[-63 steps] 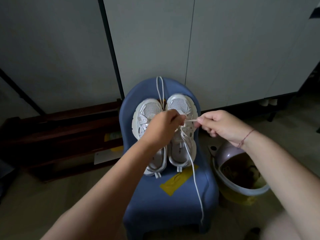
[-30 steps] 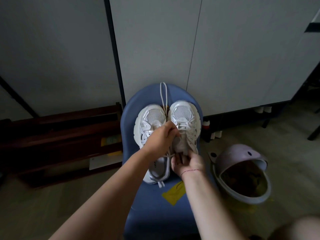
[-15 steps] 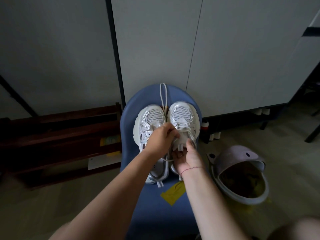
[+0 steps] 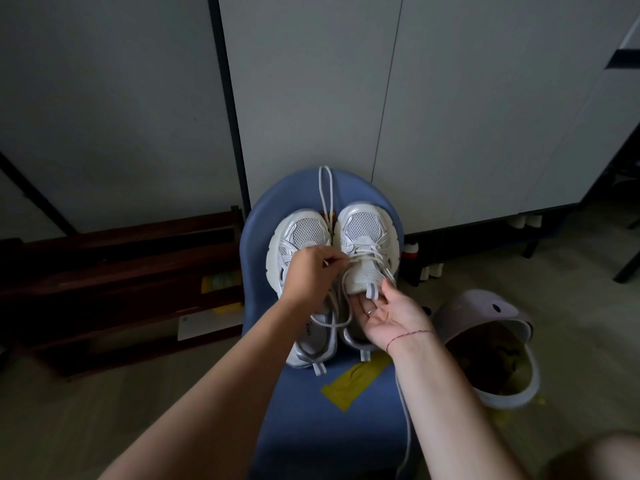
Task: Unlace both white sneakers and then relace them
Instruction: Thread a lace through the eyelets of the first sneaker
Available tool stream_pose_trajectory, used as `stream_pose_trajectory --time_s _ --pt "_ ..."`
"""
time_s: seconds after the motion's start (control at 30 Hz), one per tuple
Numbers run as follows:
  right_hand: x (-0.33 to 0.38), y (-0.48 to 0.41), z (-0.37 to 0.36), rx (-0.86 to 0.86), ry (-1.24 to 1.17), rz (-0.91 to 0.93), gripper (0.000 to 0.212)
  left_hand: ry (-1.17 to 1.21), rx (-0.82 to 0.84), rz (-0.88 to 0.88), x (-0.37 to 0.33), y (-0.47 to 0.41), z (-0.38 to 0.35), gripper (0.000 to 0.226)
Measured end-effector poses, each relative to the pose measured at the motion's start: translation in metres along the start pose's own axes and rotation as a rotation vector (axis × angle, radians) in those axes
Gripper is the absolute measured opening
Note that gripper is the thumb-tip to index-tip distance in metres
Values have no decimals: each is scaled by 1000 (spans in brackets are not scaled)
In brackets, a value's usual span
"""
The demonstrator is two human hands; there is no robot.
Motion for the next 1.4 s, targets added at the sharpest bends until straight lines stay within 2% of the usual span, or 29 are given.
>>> stream_pose_trajectory --time_s 0.27,0.53,0.83,1.03,1.3,1.4 --pt "0 -6 3 -17 -9 -3 24 -152 23 -223 -16 -5 -6 13" --pt "-1 -6 3 -28 11 -5 25 -91 36 -113 -10 -7 -12 16" --pt "-2 -4 2 -11 -7 -2 26 51 60 118 1 -2 -16 14" --pt "-5 -5 2 -17 -22 -2 25 28 83 128 -1 -2 -17 15" --pt "-3 -1 -2 -13 -4 -5 27 137 58 318 11 0 -22 17" --pt "-4 -4 1 -22 6 -9 25 105 84 272 7 0 -22 14"
Point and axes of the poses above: each hand's wrist, its own y-axis away from the middle knuckle, its own z-axis out of the back of the hand, x = y × z, the point moved 8 cm from there along -y, towards the middle knuckle, and after that the axes turned 14 degrees about -x, right-handed, at the moved point
